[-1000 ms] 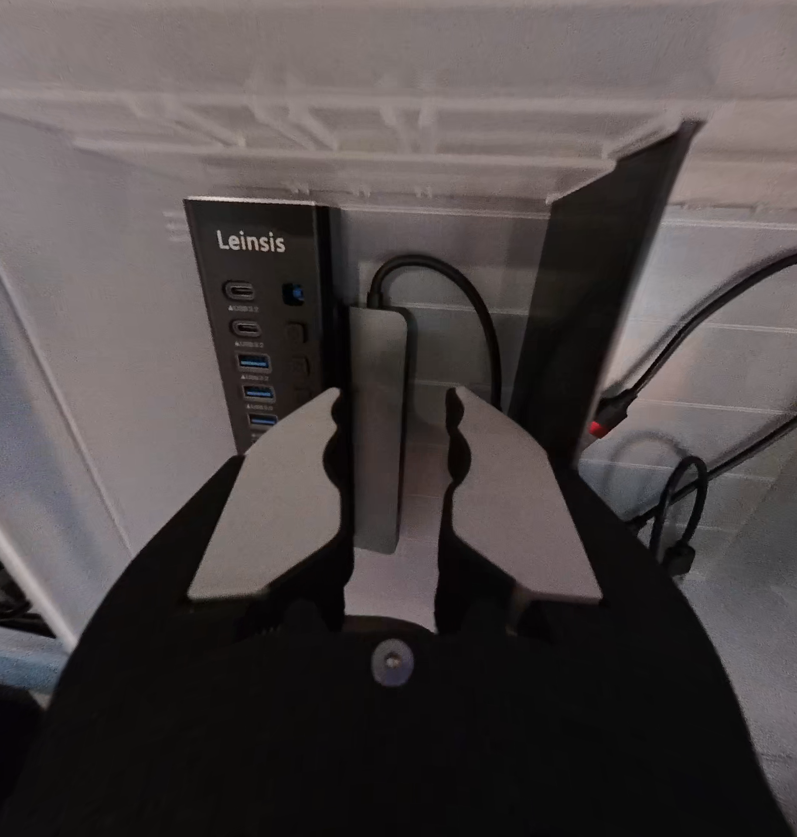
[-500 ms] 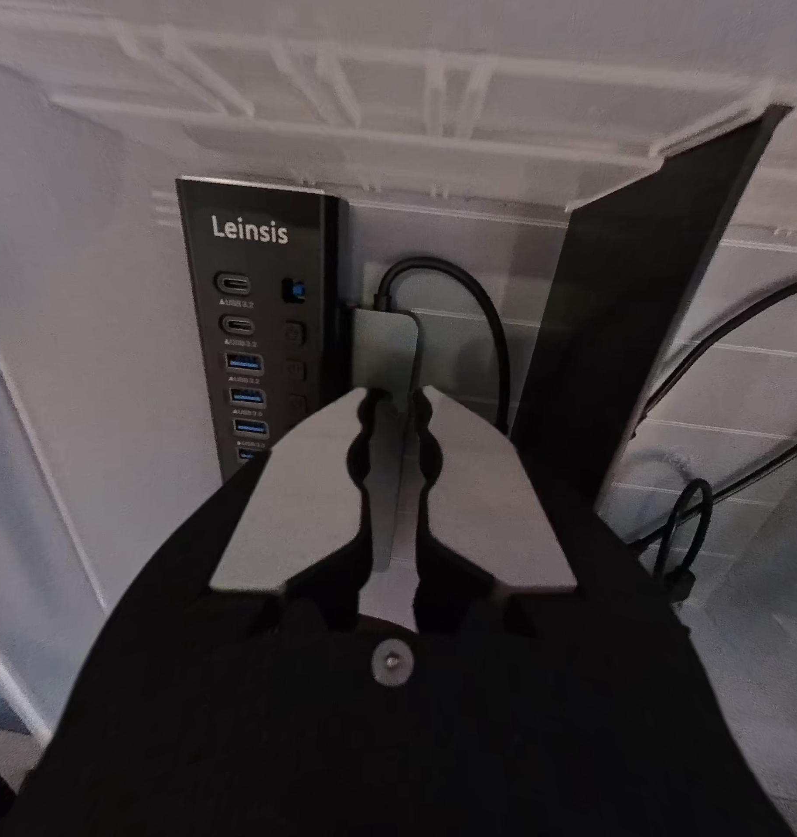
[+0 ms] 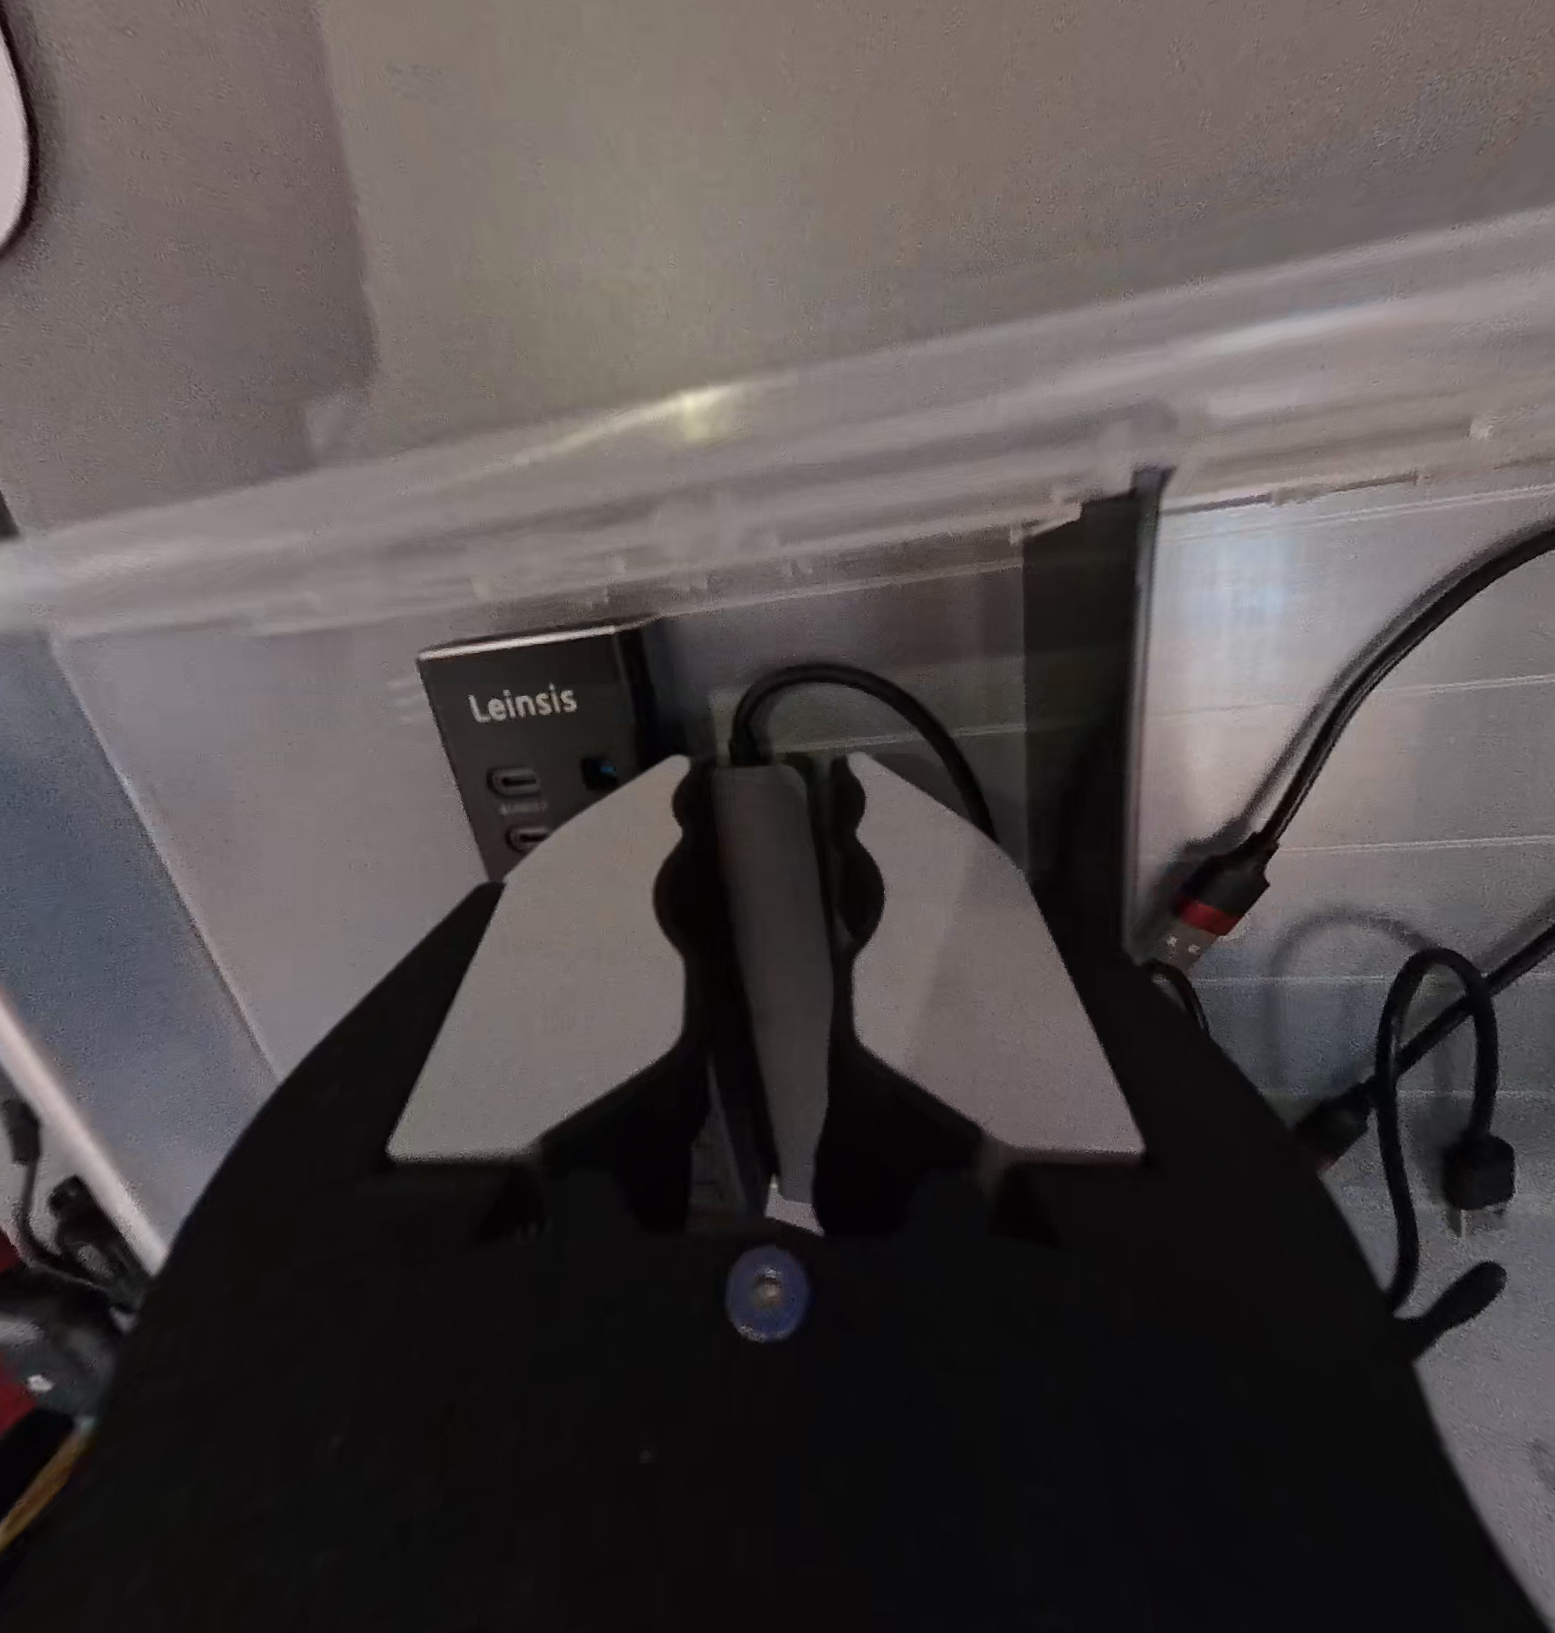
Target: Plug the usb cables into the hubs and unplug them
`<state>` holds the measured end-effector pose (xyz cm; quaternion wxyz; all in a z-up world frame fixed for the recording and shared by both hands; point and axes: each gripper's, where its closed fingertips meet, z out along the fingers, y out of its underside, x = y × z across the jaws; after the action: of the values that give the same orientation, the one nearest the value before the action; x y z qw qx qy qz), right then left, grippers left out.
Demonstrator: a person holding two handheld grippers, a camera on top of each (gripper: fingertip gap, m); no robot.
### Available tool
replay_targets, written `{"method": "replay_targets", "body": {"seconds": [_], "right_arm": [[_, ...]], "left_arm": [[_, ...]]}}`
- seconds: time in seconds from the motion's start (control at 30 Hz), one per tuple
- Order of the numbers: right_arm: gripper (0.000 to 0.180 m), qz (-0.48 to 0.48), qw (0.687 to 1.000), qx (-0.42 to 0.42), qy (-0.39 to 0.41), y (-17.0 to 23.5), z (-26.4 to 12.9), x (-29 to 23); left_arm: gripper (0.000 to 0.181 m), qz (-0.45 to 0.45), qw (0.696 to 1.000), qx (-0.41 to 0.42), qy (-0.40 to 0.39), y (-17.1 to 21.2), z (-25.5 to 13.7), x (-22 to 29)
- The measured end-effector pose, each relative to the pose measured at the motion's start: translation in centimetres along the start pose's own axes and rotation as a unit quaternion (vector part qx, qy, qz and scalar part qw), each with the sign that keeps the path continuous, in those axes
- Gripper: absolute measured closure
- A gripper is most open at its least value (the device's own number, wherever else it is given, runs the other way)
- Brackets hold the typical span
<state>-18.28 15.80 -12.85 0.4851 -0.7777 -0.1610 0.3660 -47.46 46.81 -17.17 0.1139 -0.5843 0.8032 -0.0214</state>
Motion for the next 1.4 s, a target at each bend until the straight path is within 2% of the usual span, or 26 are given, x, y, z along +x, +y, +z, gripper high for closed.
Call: {"method": "replay_targets", "body": {"seconds": [0.1,0.23,0.5,0.67,0.87,1.0,1.13,1.3,1.4], "right_arm": [[0.144,0.003,1.0,0.0,0.001,0.0,0.0,0.1],[0.144,0.008,1.0,0.003,0.006,-0.1,-0.1,0.3],[0.144,0.013,1.0,0.008,0.009,-0.2,-0.2,0.5],[0.144,0.008,1.0,0.015,0.005,-0.6,-0.3,0.2],[0.144,-0.012,0.999,0.034,-0.014,-3.0,0.4,-1.5],[0.144,-0.089,0.996,-0.004,-0.028,-5.8,3.4,-3.6],[0.142,-0.128,0.991,-0.009,-0.042,-11.1,7.1,-5.8],[0.14,-0.087,0.995,-0.004,-0.048,-16.8,12.3,-6.6],[0.135,-0.075,0.99,-0.035,-0.11,-16.5,13.8,-8.3]], "left_arm": [[0.154,0.022,0.999,-0.014,0.02,-0.7,0.4,-0.1],[0.166,0.048,0.996,-0.031,0.062,-0.7,1.7,0.7],[0.174,0.07,0.997,-0.015,0.015,-0.1,1.0,-0.3],[0.177,-0.018,0.995,0.081,-0.051,-0.5,-5.1,-2.0],[0.177,-0.095,0.956,0.24,-0.139,-1.8,-16.0,-2.6],[0.177,-0.085,0.927,0.312,-0.187,-4.8,-21.9,-1.3],[0.178,-0.032,0.918,0.344,-0.195,-10.1,-25.2,1.8],[0.178,0.049,0.921,0.337,-0.188,-17.8,-25.6,5.4],[0.178,0.07,0.922,0.329,-0.192,-22.0,-24.6,6.9]]}}
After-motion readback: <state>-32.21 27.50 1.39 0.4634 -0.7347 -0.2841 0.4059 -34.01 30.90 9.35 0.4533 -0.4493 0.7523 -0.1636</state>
